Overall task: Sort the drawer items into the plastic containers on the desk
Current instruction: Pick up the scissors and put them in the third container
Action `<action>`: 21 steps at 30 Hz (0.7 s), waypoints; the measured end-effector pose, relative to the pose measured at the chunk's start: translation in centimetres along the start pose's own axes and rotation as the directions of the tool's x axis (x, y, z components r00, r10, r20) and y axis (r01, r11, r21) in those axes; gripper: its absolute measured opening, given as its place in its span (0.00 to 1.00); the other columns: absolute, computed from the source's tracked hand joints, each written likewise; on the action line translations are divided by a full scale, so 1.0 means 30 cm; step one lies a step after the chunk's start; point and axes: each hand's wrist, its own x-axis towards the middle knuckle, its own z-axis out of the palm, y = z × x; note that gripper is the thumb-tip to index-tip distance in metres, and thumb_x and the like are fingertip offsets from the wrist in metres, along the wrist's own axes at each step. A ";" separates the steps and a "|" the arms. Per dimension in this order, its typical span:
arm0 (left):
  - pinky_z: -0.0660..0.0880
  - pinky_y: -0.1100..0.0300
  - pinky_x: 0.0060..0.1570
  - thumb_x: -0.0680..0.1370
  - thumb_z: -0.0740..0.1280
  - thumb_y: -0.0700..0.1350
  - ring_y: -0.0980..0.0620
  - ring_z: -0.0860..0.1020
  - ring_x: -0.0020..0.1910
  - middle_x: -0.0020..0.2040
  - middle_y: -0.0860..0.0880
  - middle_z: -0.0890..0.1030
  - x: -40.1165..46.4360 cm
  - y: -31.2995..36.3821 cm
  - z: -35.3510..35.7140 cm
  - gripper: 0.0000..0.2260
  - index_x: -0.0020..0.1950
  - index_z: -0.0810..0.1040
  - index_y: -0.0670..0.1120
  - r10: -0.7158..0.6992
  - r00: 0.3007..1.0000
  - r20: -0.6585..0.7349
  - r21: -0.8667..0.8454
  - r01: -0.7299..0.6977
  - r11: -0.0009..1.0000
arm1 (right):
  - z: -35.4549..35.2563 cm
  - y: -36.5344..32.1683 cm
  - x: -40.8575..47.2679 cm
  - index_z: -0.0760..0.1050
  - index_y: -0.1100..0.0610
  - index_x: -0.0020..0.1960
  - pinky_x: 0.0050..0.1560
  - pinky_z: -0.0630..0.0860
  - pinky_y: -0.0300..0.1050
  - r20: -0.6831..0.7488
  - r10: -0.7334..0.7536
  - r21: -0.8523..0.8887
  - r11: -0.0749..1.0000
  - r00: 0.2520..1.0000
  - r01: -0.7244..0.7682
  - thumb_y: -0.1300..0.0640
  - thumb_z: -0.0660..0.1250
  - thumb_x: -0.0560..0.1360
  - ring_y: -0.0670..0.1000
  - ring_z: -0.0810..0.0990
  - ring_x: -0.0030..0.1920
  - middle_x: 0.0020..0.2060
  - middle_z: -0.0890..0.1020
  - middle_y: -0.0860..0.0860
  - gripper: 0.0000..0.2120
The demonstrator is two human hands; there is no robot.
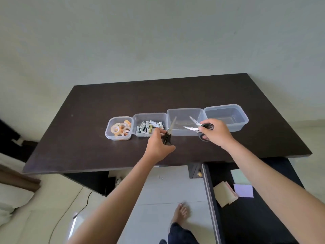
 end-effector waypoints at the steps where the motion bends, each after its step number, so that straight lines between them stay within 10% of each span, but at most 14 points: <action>1: 0.72 0.66 0.37 0.67 0.75 0.41 0.55 0.74 0.43 0.49 0.53 0.74 0.054 0.010 -0.004 0.24 0.57 0.68 0.47 0.019 1.000 -0.003 0.018 -0.019 1.000 | 0.001 0.002 0.059 0.80 0.55 0.52 0.52 0.79 0.49 0.006 -0.010 -0.038 0.999 1.000 0.010 0.55 0.71 0.73 0.52 0.80 0.50 0.48 0.80 0.49 0.09; 13: 0.78 0.58 0.41 0.65 0.72 0.39 0.52 0.76 0.43 0.49 0.51 0.77 0.509 0.063 0.000 0.18 0.53 0.72 0.47 0.035 0.989 0.143 0.040 -0.041 0.998 | 0.167 0.010 0.504 0.77 0.54 0.48 0.52 0.77 0.45 0.469 0.161 -0.402 0.914 0.869 0.047 0.53 0.74 0.70 0.51 0.80 0.49 0.46 0.82 0.49 0.09; 21: 0.67 0.80 0.42 0.65 0.72 0.37 0.54 0.74 0.50 0.54 0.49 0.70 0.593 0.039 0.039 0.17 0.51 0.73 0.49 0.143 0.975 0.169 0.050 -0.153 0.987 | 0.146 0.040 0.522 0.67 0.60 0.70 0.67 0.68 0.45 0.355 0.259 -0.297 0.942 0.898 -0.154 0.58 0.65 0.77 0.52 0.74 0.65 0.66 0.75 0.53 0.22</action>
